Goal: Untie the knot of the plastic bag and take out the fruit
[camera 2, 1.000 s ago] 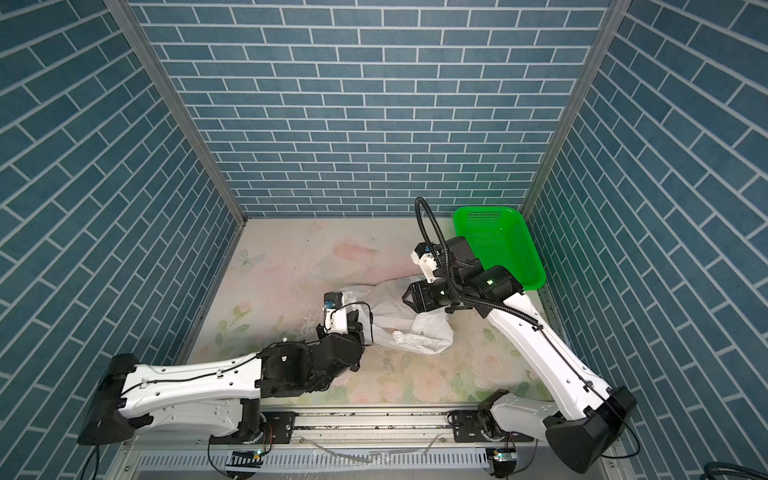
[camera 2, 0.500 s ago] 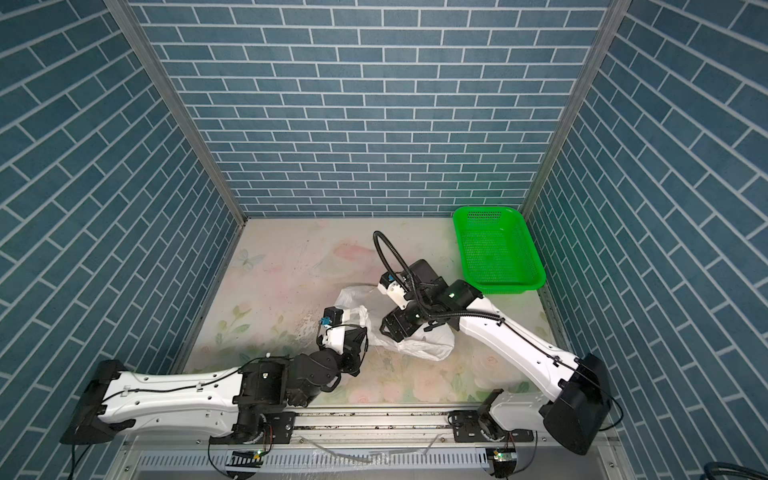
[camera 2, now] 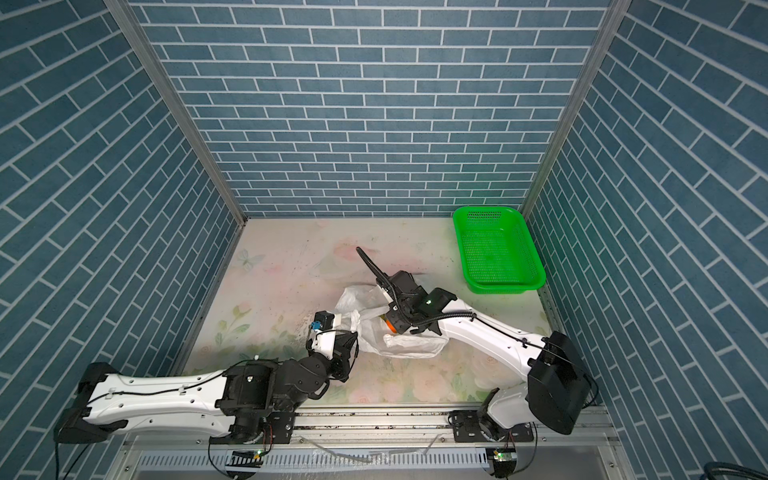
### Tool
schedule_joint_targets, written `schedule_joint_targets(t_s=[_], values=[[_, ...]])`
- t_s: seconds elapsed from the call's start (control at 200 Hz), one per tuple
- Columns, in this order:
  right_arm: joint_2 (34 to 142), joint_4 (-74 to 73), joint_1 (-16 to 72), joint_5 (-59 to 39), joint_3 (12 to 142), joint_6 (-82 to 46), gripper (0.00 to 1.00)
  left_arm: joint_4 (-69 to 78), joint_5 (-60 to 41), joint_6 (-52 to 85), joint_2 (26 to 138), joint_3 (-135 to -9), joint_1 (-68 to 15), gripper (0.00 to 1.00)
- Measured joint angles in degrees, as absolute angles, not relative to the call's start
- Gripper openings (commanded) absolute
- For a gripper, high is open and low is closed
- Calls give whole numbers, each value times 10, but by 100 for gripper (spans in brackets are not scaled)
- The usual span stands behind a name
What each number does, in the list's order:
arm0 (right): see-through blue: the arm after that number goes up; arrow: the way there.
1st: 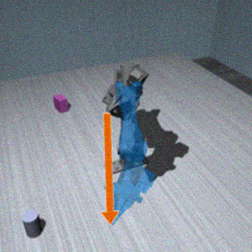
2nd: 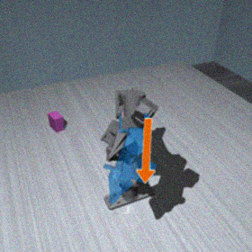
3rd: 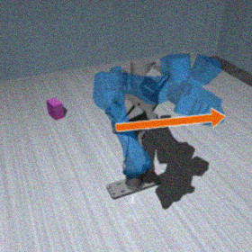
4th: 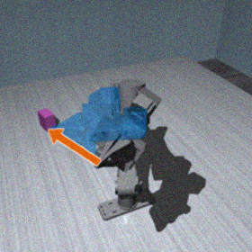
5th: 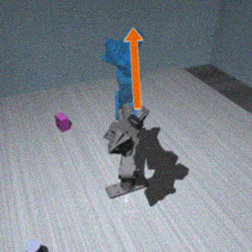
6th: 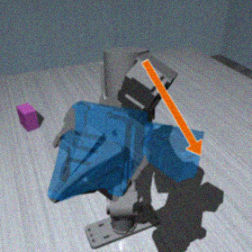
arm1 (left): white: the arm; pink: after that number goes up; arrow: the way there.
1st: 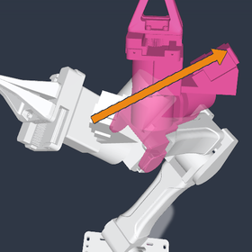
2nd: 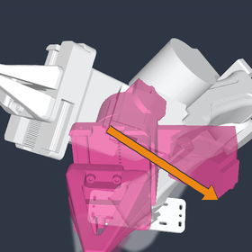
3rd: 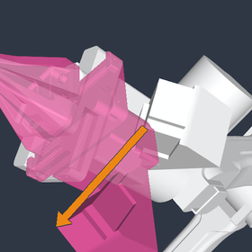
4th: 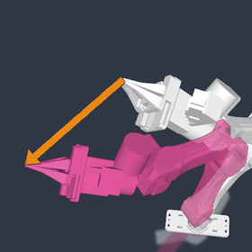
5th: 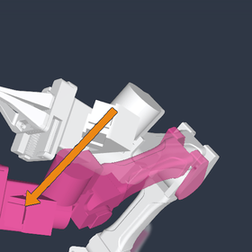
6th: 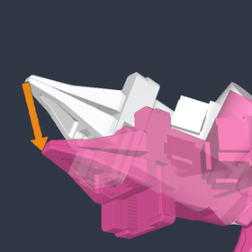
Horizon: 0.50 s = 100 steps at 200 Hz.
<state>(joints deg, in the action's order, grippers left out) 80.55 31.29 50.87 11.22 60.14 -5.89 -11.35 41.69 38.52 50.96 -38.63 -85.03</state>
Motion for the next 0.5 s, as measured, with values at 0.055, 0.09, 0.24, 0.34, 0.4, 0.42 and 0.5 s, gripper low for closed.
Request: schedule_joint_targets(t_s=[0.055,0.09,0.24,0.34,0.4,0.42,0.5], values=[[808,305,496,135,602,-57,0,-130,422,391,501,-386,-852,0],[811,301,484,145,603,-56,0,-139,425,394,495,-386,-853,0],[834,295,420,176,622,-55,0,-174,440,406,477,-385,-853,0],[847,292,388,177,649,-55,0,-197,445,418,476,-385,-853,0],[854,291,376,171,670,-50,0,-209,446,427,477,-385,-853,0],[857,291,374,168,676,-48,0,-213,448,431,477,-385,-853,0],[867,291,368,153,698,-40,0,-232,455,448,478,-385,-853,0]])
